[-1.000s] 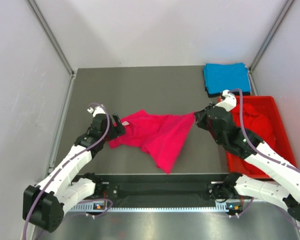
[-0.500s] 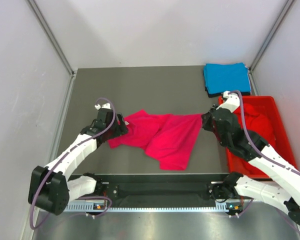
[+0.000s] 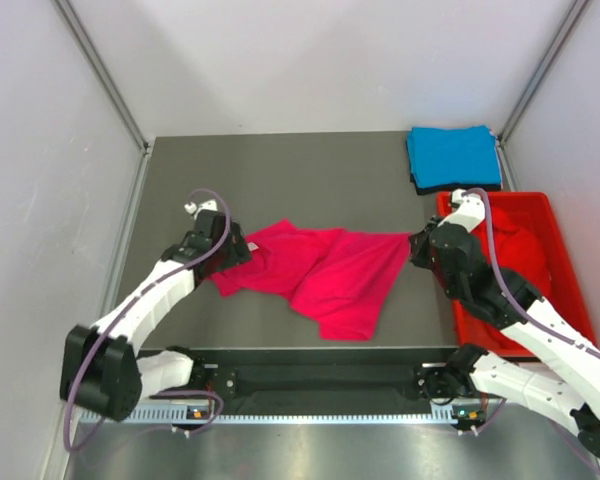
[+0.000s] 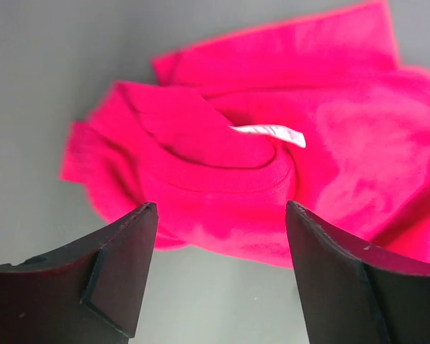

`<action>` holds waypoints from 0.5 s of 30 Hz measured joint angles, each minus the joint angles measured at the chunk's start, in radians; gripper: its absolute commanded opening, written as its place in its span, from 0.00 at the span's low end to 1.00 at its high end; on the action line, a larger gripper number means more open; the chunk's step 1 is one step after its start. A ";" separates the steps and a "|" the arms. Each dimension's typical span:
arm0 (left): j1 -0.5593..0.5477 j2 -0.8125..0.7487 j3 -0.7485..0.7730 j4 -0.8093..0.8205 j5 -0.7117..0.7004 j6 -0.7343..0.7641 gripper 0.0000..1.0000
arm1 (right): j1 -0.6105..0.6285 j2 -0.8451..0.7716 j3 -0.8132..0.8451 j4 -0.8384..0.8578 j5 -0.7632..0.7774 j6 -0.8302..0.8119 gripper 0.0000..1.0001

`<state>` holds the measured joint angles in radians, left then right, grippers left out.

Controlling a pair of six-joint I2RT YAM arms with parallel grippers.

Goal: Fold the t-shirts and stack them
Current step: Flatten the tshirt out

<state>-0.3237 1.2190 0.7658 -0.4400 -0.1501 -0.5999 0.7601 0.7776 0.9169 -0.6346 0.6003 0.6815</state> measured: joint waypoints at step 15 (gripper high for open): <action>0.213 0.004 -0.074 0.088 0.184 0.042 0.59 | -0.026 -0.014 -0.026 0.008 -0.025 -0.011 0.00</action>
<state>-0.1108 1.2228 0.6918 -0.3519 0.0341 -0.5579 0.7338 0.7639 0.8913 -0.6270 0.5755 0.6701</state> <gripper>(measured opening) 0.587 0.010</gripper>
